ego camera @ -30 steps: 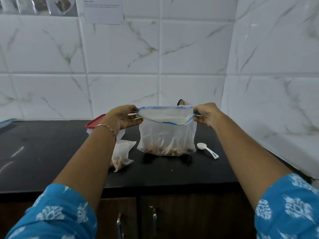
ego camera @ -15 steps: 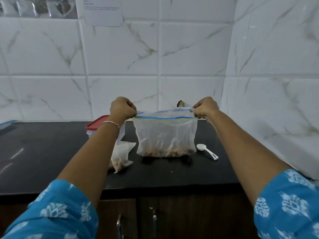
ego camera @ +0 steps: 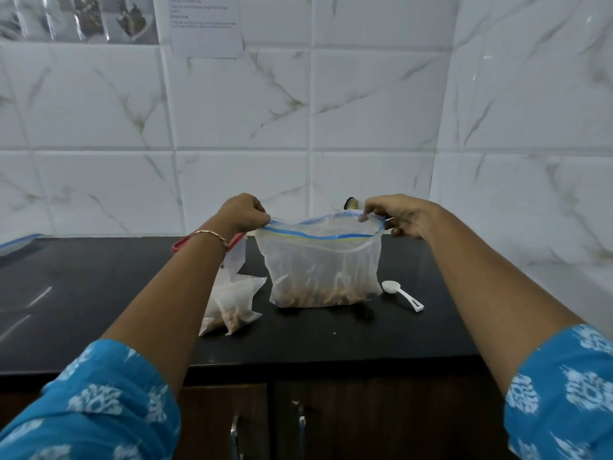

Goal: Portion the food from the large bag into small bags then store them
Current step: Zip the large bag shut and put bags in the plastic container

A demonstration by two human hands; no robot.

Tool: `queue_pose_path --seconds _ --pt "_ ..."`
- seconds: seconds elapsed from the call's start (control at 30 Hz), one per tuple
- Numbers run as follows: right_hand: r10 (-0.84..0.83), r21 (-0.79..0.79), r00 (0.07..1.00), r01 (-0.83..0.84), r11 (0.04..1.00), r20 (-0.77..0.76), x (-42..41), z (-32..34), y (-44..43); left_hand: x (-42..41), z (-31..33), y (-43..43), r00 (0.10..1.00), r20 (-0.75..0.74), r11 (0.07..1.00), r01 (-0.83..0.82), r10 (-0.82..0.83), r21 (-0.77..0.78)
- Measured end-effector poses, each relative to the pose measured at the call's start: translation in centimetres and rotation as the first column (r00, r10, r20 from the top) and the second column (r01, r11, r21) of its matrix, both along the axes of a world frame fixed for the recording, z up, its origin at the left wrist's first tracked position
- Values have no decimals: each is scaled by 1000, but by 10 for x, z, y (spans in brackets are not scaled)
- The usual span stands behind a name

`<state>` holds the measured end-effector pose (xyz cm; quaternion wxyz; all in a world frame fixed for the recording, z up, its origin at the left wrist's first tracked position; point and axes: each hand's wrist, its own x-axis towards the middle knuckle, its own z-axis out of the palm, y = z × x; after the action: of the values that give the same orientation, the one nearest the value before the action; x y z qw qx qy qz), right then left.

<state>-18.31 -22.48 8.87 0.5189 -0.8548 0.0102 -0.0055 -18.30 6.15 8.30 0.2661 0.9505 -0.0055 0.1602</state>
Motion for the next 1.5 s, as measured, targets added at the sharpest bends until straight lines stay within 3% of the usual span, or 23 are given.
queue_pose_path --seconds 0.17,0.3,0.37,0.5,0.67,0.8,0.9,1.0,1.1,1.17,1.23,1.33,1.5 --pt "-3 -8 1000 3 1000 30 7 -3 4 -6 9 -1 987 -152 997 42 -52 -67" --pt "54 -57 986 -45 997 159 6 -4 8 -5 11 -2 958 -200 969 228 -205 98" --pt "62 -135 956 -24 991 287 6 -5 10 -3 10 -2 965 -123 955 251 -233 160" --pt "21 -353 867 181 918 498 8 -5 11 -3 11 -2 970 5 958 241 -244 154" --pt "24 -455 812 302 838 583 9 -4 19 0 10 -10 951 233 961 148 -203 234" --pt "-42 -447 798 379 810 601 15 -6 21 8 3 -11 953 281 954 25 -114 300" --pt "-116 -432 825 404 806 553 16 -6 15 12 -2 -6 973 229 979 -20 -28 204" --pt "-164 -386 898 332 861 408 12 -7 10 13 -6 -4 990 131 998 -61 57 28" --pt "-192 -17 964 198 980 186 7 -11 9 16 -14 -2 996 49 960 -61 78 -275" --pt "-176 206 979 152 967 106 2 -12 10 16 -19 0 991 46 939 -108 130 -326" --pt "-192 293 976 154 944 107 1 -13 10 11 -21 -1 981 62 930 -154 185 -333" --pt "-232 352 964 173 920 132 3 -14 9 8 -20 -1 991 8 845 -108 132 -524" --pt "-270 268 945 217 939 185 10 -8 9 1 -9 -2 990 -19 753 -118 138 -648"
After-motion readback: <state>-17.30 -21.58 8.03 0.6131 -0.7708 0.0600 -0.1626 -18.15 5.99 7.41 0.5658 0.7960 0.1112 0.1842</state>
